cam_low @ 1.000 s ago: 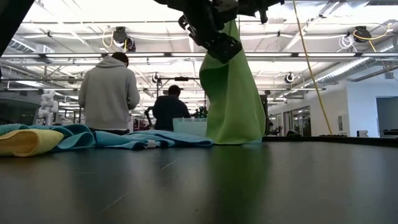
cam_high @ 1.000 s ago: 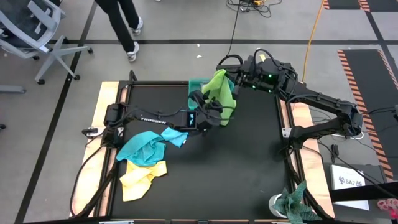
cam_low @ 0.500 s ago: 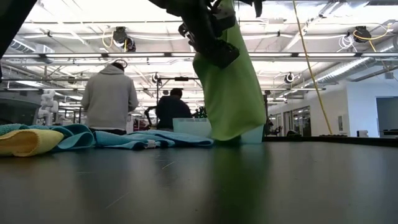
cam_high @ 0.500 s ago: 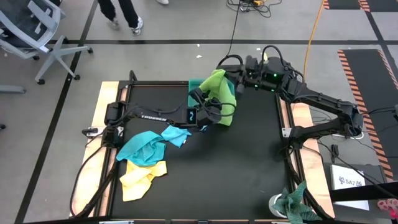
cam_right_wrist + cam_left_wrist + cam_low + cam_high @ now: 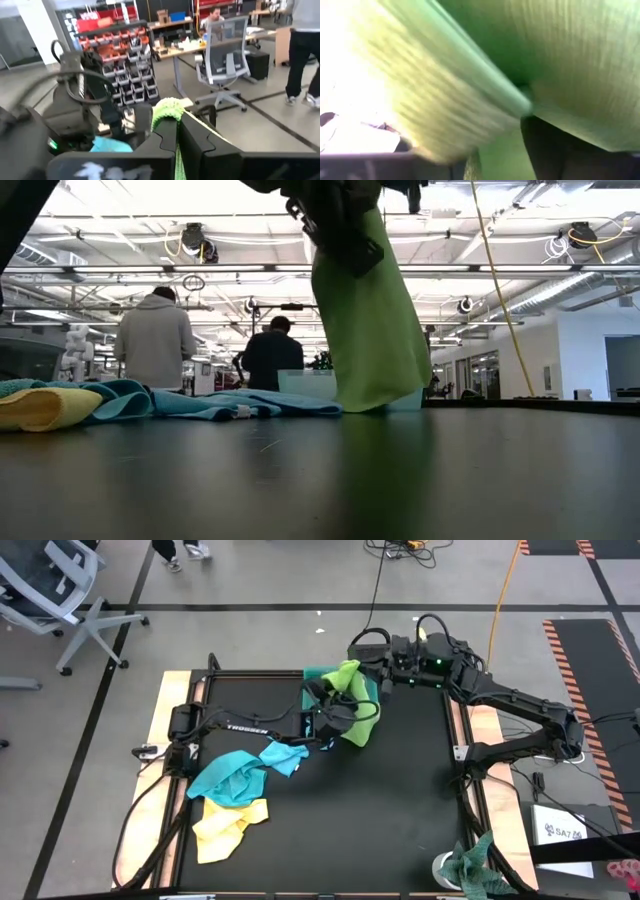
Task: Fold microfiber towels
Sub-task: Fold the green microfiber towel
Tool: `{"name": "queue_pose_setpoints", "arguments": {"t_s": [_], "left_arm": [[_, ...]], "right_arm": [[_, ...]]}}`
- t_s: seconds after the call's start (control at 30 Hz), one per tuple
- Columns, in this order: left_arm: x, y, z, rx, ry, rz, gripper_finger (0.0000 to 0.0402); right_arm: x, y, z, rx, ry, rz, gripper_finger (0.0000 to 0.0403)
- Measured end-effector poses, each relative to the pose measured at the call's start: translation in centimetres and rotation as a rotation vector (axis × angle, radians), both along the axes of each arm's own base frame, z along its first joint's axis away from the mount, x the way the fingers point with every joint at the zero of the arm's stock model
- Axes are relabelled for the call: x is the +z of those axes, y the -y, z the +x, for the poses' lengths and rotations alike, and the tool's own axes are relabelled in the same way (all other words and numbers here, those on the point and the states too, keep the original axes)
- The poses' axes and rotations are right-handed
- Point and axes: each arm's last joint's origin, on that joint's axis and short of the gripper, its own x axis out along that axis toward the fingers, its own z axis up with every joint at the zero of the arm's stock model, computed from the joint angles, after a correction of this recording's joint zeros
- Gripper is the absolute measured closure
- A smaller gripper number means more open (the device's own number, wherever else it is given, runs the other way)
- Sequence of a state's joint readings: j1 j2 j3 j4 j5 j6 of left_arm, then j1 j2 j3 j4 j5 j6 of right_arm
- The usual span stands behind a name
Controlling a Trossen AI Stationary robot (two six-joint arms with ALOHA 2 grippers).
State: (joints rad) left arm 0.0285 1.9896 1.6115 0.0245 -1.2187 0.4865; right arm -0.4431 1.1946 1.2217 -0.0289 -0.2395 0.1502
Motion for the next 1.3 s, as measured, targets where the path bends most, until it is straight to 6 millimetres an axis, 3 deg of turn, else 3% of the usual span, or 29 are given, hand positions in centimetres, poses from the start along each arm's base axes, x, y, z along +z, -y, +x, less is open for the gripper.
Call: {"name": "queue_pose_setpoints", "arguments": {"t_s": [0.3,0.53,0.83,1.03,1.3], "left_arm": [[1.3,1.9,-0.4,-0.073,-0.059,0.022,0.0392],[3.3,2.3,-1.7,-0.061,-0.037,0.026,0.0398],[7.8,2.2,-5.0,-0.105,0.029,-0.006,0.0398],[8.6,1.4,-6.5,-0.387,0.190,-0.309,0.0398],[8.3,-0.4,-6.7,-0.368,0.196,-0.356,0.0398]], "right_arm": [[-2.0,0.2,-0.4,-0.081,-0.210,0.016,0.0403],[-3.2,0.4,-0.9,-0.141,-0.351,0.000,0.0403],[-3.9,1.1,-2.1,-0.163,-0.466,-0.035,0.0403],[-1.9,1.7,-4.9,-0.352,-0.454,-0.184,0.0403],[0.4,0.5,-8.1,-0.434,-0.334,-0.192,0.0403]]}}
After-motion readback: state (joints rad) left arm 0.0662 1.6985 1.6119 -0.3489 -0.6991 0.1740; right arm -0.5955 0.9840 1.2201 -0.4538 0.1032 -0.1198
